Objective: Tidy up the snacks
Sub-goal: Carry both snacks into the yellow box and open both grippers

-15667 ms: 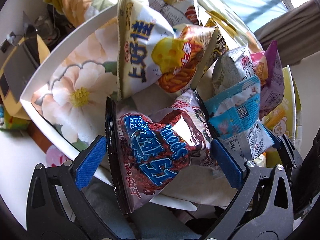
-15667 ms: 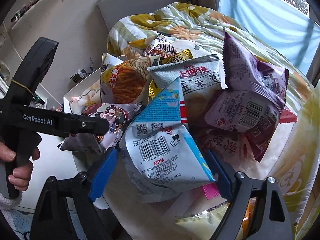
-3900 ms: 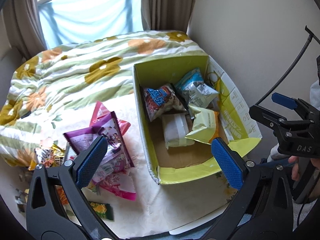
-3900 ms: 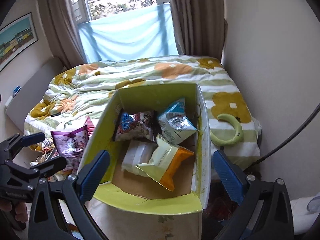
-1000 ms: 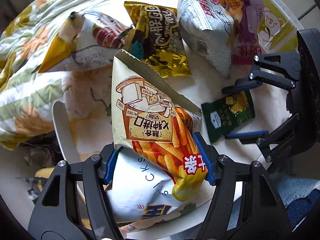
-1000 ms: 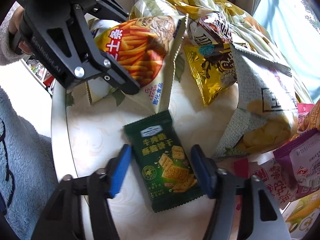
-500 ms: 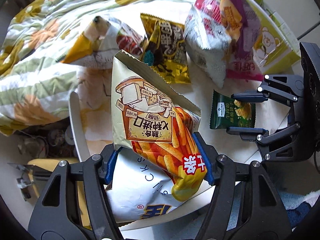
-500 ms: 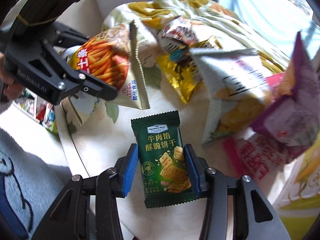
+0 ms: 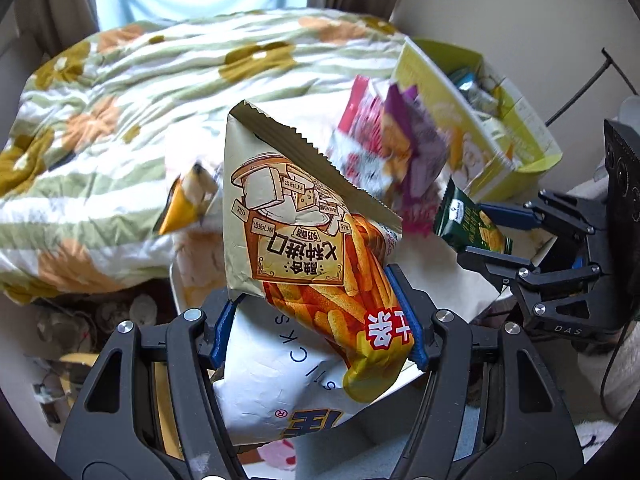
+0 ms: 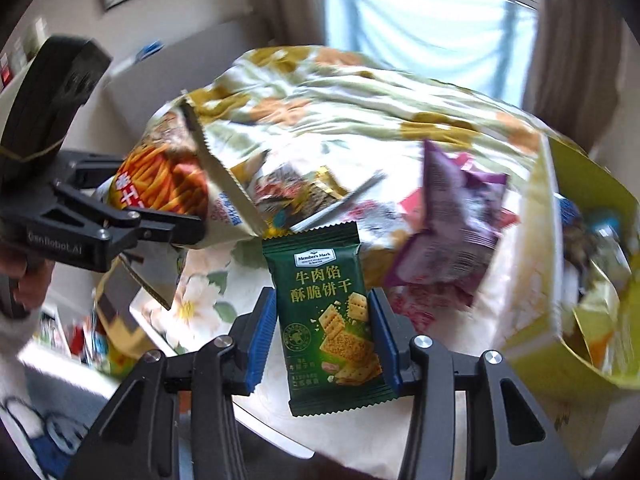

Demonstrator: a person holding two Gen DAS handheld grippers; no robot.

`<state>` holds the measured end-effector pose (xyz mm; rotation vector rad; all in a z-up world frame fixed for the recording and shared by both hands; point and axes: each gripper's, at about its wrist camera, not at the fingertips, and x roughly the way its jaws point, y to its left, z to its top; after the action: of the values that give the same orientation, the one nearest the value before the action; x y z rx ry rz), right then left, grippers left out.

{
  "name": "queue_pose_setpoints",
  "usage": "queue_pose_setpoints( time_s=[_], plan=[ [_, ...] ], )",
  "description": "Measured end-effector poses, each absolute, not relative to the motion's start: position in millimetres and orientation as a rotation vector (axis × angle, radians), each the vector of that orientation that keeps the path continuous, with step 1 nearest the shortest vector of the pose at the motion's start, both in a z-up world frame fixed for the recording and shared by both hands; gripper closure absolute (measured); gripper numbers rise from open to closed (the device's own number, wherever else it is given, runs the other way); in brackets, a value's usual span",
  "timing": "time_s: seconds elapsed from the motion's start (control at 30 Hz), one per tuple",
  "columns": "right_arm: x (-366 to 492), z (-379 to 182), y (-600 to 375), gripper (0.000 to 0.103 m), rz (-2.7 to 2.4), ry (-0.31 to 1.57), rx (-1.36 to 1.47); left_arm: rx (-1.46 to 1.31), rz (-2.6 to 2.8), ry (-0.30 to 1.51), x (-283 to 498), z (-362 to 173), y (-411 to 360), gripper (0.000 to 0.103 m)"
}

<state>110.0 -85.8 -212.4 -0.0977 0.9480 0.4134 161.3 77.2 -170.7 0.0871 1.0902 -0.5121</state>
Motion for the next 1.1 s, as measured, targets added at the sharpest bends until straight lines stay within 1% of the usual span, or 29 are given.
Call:
queue_pose_setpoints(
  time_s=[0.2, 0.3, 0.57, 0.8, 1.0, 1.03, 1.1],
  plan=[
    [104.5, -174.8, -141.5, 0.061, 0.246, 0.902, 0.068, 0.089, -0.556, 1.01, 174.9, -130.3, 38.3, 0.041],
    [99.7, -154.6, -180.7, 0.061, 0.171, 0.866, 0.094, 0.069, -0.574, 0.976, 180.8, -111.5, 11.7, 0.041],
    [101.1, -128.7, -279.8, 0.061, 0.091, 0.811, 0.083, 0.013, -0.613, 0.935, 198.5, -85.1, -101.6, 0.041],
    [106.9, -119.1, -356.6, 0.061, 0.075, 0.79, 0.114, 0.022, -0.615, 0.925, 218.8, -97.1, -213.3, 0.041],
    [124.5, -135.7, -402.5, 0.061, 0.091, 0.837, 0.139, 0.022, -0.602, 0.98, 231.6, -129.5, -271.6, 0.041],
    [126.3, -138.4, -406.5, 0.061, 0.094, 0.844, 0.146, 0.027, -0.593, 0.989, 232.2, -135.3, -277.5, 0.039],
    [130.8, -143.8, -413.7, 0.061, 0.098, 0.857, 0.165, 0.064, -0.541, 1.003, 235.1, -147.7, -292.8, 0.03]
  ],
)
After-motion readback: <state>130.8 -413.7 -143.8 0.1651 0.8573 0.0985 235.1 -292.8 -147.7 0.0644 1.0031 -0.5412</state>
